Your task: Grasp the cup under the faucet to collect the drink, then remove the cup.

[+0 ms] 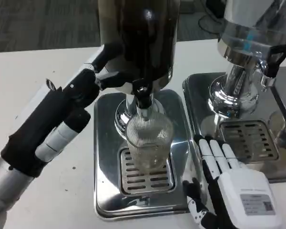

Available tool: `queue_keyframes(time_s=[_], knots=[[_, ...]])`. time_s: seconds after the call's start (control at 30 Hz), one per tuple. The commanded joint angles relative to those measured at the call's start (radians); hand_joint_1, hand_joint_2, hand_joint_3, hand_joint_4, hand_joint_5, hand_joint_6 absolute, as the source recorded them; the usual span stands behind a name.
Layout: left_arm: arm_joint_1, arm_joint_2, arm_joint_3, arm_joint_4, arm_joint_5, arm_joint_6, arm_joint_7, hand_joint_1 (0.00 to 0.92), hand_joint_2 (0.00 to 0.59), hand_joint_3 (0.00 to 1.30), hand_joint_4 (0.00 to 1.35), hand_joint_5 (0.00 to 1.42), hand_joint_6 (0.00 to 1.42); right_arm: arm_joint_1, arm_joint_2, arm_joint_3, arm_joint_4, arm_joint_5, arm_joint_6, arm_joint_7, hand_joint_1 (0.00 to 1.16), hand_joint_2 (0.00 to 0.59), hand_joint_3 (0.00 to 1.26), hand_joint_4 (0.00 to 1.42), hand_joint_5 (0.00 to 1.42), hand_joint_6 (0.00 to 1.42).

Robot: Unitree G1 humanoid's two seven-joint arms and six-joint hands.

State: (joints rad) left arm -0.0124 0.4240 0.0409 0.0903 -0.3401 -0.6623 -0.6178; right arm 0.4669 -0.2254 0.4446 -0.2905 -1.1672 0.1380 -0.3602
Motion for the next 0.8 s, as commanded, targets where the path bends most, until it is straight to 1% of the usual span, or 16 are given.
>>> queue_keyframes(time_s=[0.03,0.27,0.43,0.6,0.8], knots=[[-0.024,-0.014,-0.035,0.014,0.022,0.023,-0.04,0.0,0.128,0.09,0.01,0.27,0.25,0.006,0.008,-0.003,-0.01,0.009,0.006,-0.011,0.59,0.519,0.02,0.03,0.05,0.27],[-0.047,-0.036,-0.065,0.06,0.05,0.025,-0.06,0.0,0.128,0.09,0.02,0.27,0.25,0.004,0.014,-0.003,-0.005,0.01,0.006,-0.015,0.58,0.52,0.03,0.03,0.06,0.27],[-0.065,-0.041,-0.079,0.081,0.07,0.014,-0.064,0.0,0.128,0.1,0.03,0.27,0.25,0.004,0.016,-0.005,-0.002,0.019,0.006,-0.014,0.58,0.52,0.03,0.03,0.06,0.27],[-0.061,-0.026,-0.094,0.058,0.122,-0.019,-0.063,0.0,0.13,0.12,0.03,0.26,0.24,-0.002,0.017,-0.006,0.003,0.023,0.005,-0.012,0.58,0.52,0.03,0.03,0.06,0.27],[-0.053,0.0,-0.09,0.032,0.176,-0.055,-0.053,0.0,0.13,0.13,0.03,0.25,0.24,-0.005,0.018,-0.008,0.007,0.029,0.004,-0.014,0.58,0.52,0.04,0.03,0.06,0.27]])
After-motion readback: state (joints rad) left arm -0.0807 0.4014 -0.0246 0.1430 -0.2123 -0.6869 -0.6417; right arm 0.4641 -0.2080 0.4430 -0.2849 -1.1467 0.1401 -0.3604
